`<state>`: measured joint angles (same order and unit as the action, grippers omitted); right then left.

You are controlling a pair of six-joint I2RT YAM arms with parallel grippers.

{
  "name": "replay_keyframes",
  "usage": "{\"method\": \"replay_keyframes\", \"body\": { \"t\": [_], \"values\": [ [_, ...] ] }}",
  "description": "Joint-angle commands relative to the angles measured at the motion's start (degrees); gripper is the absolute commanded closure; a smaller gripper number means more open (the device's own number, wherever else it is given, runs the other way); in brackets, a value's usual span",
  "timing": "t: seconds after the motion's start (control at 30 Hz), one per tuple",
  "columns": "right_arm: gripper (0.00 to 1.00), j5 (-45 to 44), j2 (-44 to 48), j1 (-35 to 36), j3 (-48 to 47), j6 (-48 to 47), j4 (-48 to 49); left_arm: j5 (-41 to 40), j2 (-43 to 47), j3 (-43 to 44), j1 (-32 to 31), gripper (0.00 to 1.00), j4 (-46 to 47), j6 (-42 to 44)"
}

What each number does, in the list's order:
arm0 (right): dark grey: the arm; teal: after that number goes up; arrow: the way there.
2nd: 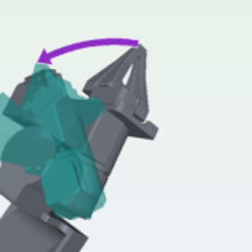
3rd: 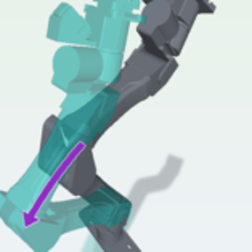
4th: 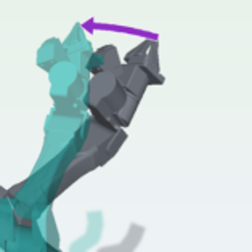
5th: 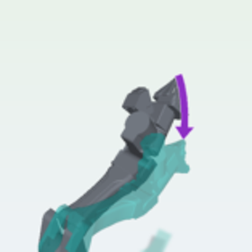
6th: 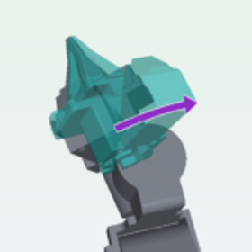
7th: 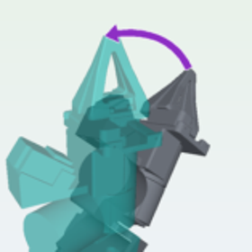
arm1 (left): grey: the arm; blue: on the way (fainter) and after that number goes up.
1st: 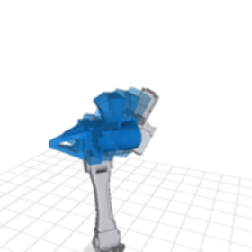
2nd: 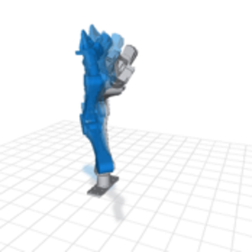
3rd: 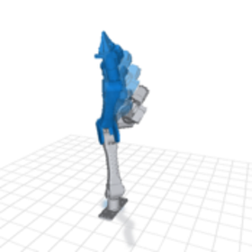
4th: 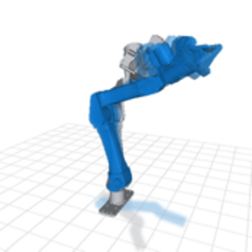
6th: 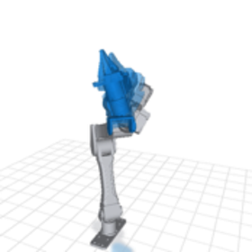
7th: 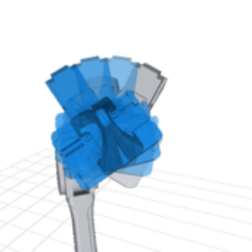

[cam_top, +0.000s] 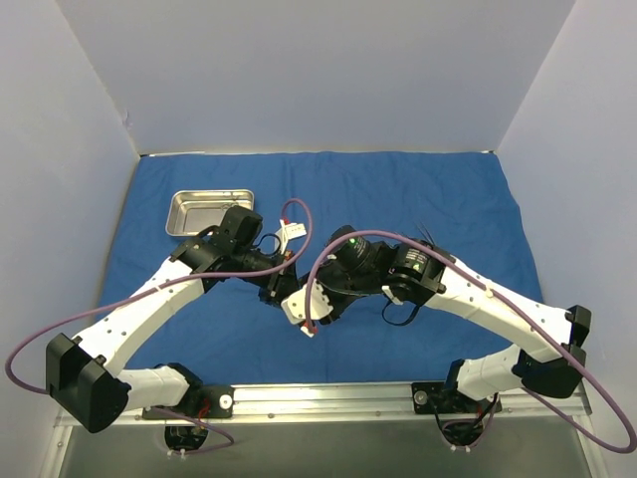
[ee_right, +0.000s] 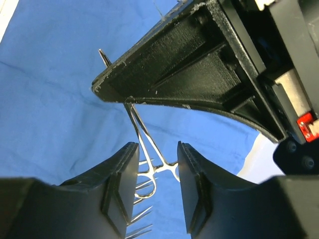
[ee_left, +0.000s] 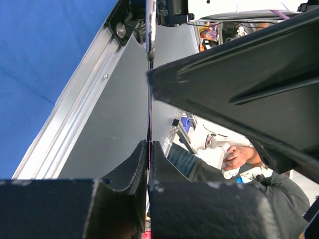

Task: Open and lay out the surgical kit
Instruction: Place the medical item in the surgical kit.

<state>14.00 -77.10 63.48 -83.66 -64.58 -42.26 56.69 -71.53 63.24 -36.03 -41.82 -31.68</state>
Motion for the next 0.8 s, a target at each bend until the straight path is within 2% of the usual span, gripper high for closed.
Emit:
{"method": "replay_keyframes", "body": {
  "t": [0.0,0.23,0.3,0.33,0.4,0.43,0.47,0.57,0.6,0.67,0.7,0.73,0.77],
  "values": [
    [0.64,0.77,-1.38,0.59,0.78,0.94,0.33,2.29,-0.63,3.02,-0.44,0.98,0.42,1.36],
    [0.77,-0.02,-1.91,0.68,2.62,2.26,2.01,3.69,-0.98,4.17,-0.53,0.98,1.13,0.83],
    [0.89,-1.33,-2.09,0.68,3.06,2.61,2.27,4.04,-1.16,4.08,-0.62,0.98,2.45,-0.13],
    [1.00,-1.87,-2.09,0.68,3.15,2.96,2.44,3.96,-1.33,4.26,-0.62,0.98,2.45,-0.05],
    [1.00,-3.62,-2.35,0.50,3.33,5.06,3.23,3.26,-1.95,4.69,-0.36,0.95,1.05,0.92],
    [1.00,-4.24,-2.44,0.24,3.33,6.55,3.67,2.30,-2.04,5.04,-0.09,0.87,0.00,1.44],
    [1.00,-4.68,-2.96,-0.02,3.24,8.31,4.20,0.90,-2.04,5.40,0.43,0.64,-1.67,2.14],
    [1.00,-0.48,-3.32,-2.92,3.85,15.08,5.69,-2.19,-0.29,3.56,5.78,0.44,-0.72,1.89],
    [1.00,1.10,-3.49,-3.97,4.29,16.75,6.65,-4.20,0.76,3.03,10.23,0.33,-1.32,2.32],
    [1.00,3.05,-4.11,-6.52,6.04,24.12,8.76,-9.11,1.74,4.34,14.04,0.05,-6.48,5.73],
    [1.00,3.40,-4.46,-7.23,6.57,26.76,10.86,-12.53,2.52,6.96,15.71,0.06,-8.34,7.15],
    [1.00,3.49,-4.81,-8.28,7.80,29.65,11.93,-20.31,2.88,8.55,18.86,0.06,-10.10,8.38],
    [1.00,4.01,-5.60,-8.98,8.33,35.51,12.98,-24.48,3.41,10.39,20.89,0.06,-13.69,10.39]
  ]
}}
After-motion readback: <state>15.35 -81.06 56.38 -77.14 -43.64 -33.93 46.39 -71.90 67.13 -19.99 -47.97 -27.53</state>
